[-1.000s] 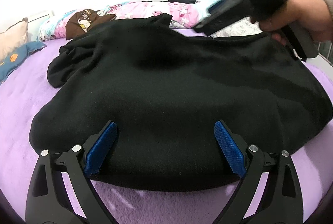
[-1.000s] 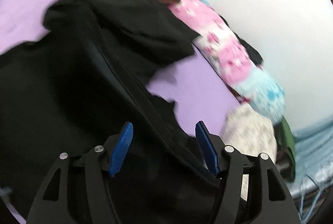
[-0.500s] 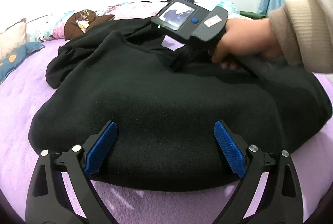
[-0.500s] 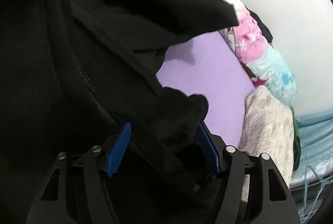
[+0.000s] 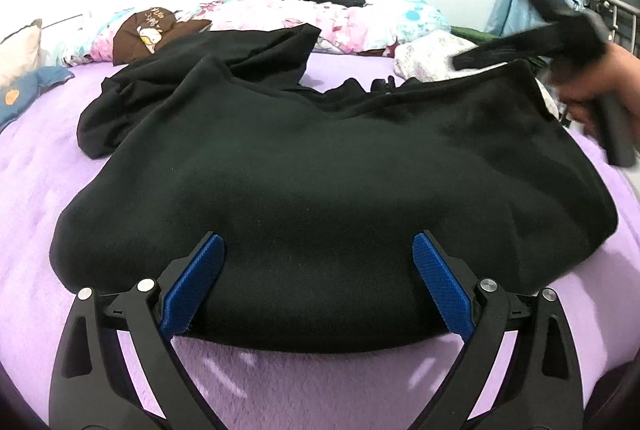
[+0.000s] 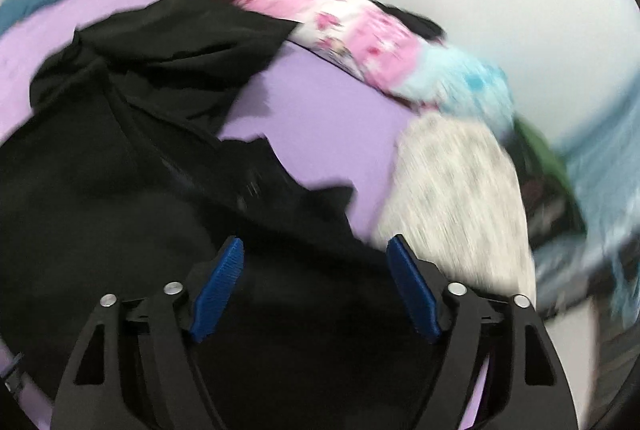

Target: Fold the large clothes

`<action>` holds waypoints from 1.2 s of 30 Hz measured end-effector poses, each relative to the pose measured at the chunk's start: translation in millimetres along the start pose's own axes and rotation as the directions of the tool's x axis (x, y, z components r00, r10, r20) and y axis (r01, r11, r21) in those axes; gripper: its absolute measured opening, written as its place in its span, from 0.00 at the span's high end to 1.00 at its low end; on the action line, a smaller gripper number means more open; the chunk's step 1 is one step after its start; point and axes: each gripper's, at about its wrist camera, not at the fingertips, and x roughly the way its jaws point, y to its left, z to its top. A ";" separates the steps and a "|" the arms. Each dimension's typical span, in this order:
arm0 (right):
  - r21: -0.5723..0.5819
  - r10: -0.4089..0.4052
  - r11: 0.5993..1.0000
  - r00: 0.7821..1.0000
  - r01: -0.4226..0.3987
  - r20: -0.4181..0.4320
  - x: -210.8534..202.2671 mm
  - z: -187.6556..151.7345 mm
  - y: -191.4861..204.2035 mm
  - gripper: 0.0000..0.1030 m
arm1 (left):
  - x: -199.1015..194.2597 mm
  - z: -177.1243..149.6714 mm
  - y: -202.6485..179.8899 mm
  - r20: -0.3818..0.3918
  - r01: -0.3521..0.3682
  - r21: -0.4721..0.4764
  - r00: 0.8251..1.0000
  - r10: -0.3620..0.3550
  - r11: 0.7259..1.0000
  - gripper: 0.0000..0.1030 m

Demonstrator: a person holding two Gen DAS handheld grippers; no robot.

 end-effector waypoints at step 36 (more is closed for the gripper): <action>0.109 -0.063 0.993 0.993 0.052 0.101 -57.4 -95.9 -23.0 0.16 | -52.3 1.2 59.3 0.031 -0.069 -0.260 0.996 0.079 0.963 0.11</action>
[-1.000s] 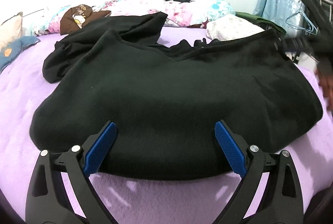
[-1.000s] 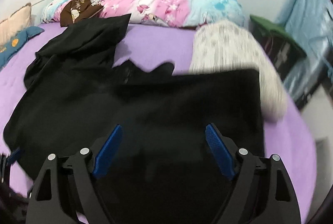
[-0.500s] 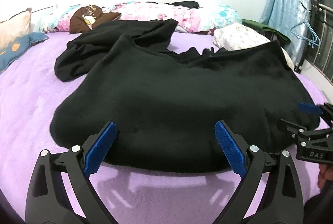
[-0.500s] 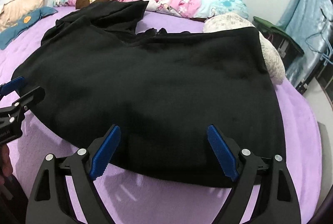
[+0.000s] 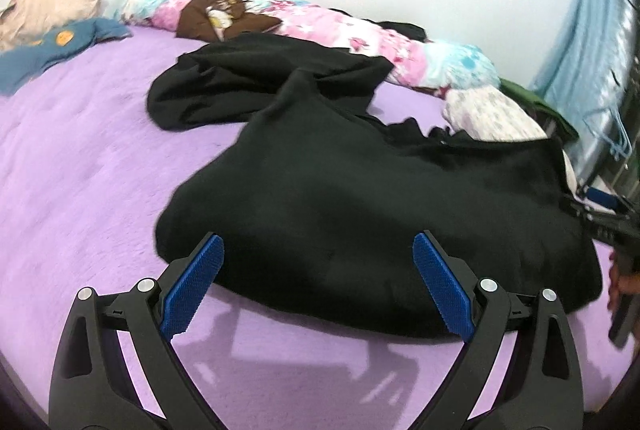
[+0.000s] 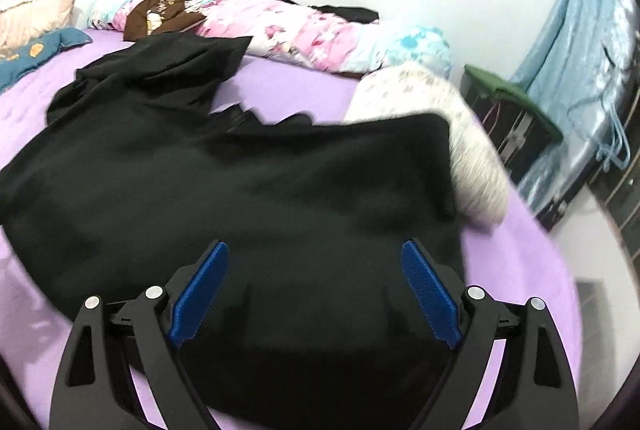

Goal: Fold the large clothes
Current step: 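Move the left gripper to the folded hoodie's side edge and close it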

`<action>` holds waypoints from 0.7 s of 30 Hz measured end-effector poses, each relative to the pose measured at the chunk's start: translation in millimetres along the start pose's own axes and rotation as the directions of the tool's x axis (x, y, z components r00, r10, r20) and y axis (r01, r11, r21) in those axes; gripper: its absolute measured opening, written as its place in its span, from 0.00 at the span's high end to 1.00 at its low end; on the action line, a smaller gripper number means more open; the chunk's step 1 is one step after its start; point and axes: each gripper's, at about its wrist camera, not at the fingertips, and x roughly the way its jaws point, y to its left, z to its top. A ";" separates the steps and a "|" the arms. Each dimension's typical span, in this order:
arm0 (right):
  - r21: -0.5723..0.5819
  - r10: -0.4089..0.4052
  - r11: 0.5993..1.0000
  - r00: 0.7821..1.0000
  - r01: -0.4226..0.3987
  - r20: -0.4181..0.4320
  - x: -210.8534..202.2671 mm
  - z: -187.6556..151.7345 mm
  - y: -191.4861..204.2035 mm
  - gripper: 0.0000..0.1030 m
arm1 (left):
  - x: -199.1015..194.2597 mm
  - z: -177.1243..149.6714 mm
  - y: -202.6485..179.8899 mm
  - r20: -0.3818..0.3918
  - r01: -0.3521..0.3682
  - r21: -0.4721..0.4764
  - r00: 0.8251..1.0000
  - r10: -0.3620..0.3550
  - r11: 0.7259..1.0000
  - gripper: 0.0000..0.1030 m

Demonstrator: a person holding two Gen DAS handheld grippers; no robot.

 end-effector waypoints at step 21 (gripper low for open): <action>0.116 -0.161 0.979 0.985 0.166 -0.056 76.7 37.6 -29.4 0.13 | 12.1 -3.3 76.9 -0.115 -0.002 -0.335 0.993 -0.039 0.942 0.10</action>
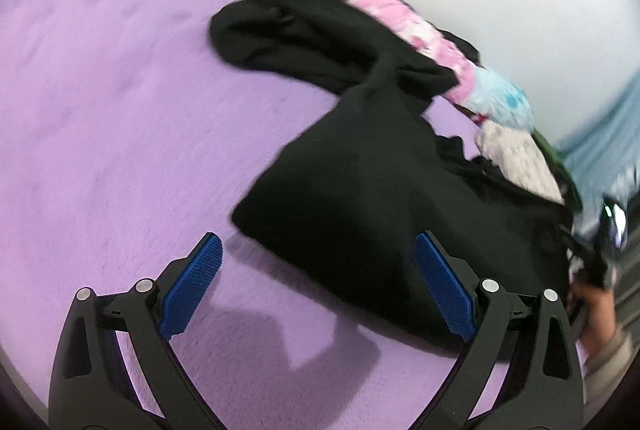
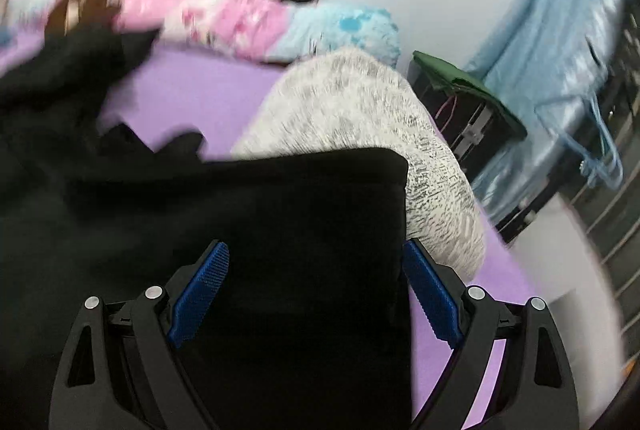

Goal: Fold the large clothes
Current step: 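Move the left gripper to the folded hoodie's side edge and close it, then lift the side edge with the left gripper and fold it over the hoodie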

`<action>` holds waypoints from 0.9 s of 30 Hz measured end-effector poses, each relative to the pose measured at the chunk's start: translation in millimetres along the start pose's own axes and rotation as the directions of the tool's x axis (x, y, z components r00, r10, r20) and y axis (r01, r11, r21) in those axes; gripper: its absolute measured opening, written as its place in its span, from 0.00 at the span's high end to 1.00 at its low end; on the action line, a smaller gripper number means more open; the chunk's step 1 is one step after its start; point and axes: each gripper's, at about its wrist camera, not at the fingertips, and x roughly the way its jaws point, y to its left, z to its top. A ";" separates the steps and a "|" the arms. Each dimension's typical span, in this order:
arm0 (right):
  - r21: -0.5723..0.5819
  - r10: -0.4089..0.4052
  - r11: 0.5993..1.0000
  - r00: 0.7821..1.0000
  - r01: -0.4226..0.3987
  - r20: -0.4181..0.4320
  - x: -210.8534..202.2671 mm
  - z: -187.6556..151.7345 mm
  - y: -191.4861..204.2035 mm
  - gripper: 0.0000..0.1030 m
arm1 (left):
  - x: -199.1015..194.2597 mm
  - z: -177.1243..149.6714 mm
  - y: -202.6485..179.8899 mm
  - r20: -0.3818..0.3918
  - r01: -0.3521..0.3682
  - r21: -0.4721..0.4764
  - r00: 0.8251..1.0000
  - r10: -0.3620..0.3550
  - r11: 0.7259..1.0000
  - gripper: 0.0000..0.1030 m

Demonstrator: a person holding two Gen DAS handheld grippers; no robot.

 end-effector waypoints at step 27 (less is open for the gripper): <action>0.214 0.292 0.932 0.956 -0.292 0.035 -48.8 -92.4 51.0 0.12 | 61.5 24.4 18.1 -0.111 0.225 -0.346 0.954 -0.278 0.911 0.08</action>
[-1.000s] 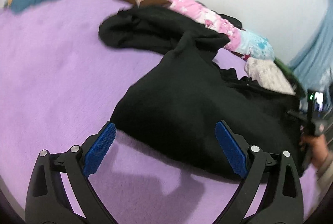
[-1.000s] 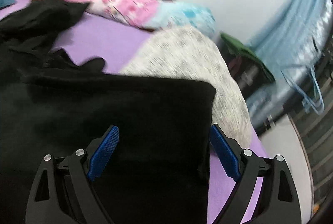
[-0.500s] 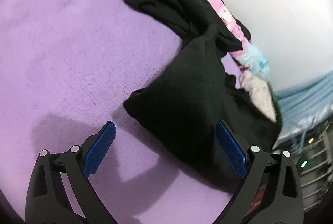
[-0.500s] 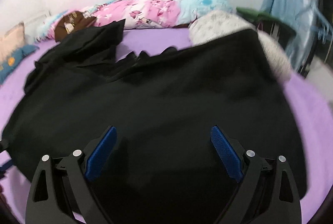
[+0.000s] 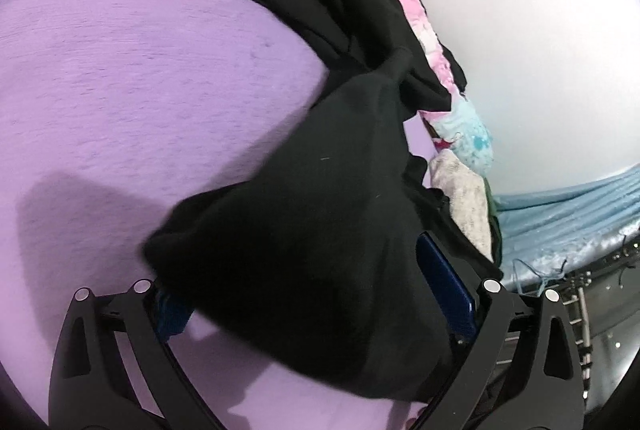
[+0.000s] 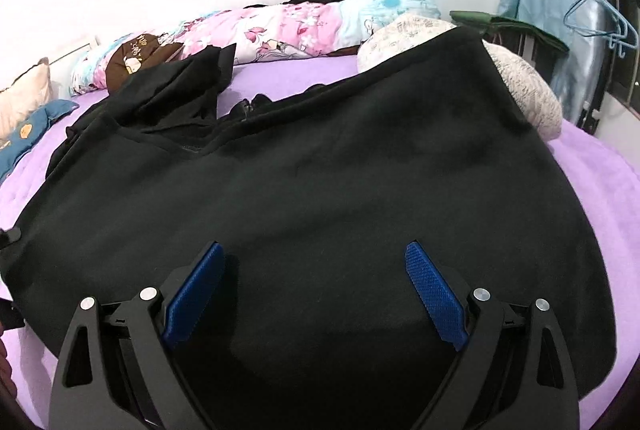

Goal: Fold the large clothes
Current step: 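Lift the side edge with the left gripper and fold it over the hoodie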

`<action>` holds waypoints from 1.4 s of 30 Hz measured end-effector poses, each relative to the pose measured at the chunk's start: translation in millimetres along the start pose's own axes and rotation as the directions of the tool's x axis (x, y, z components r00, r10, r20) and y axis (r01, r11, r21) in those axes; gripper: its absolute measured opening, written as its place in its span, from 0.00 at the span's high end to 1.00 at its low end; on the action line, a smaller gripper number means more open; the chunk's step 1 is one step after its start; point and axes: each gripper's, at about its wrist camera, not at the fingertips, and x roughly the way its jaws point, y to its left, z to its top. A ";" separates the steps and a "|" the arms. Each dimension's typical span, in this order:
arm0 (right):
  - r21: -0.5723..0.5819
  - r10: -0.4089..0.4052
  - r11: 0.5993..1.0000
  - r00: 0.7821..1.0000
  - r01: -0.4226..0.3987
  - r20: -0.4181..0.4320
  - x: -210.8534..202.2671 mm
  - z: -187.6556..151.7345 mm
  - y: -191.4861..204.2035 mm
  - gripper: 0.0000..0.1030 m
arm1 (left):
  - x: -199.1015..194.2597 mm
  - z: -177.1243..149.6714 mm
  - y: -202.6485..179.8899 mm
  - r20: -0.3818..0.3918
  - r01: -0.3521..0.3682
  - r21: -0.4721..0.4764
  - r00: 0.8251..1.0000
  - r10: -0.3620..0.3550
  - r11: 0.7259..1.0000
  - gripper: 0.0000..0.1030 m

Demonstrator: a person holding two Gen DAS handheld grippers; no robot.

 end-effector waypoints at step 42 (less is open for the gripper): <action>0.196 0.075 0.978 0.997 -0.068 -0.030 -74.4 31.4 -76.4 0.13 | -32.9 -63.1 -161.1 0.238 -0.118 0.503 0.971 -0.006 0.856 0.76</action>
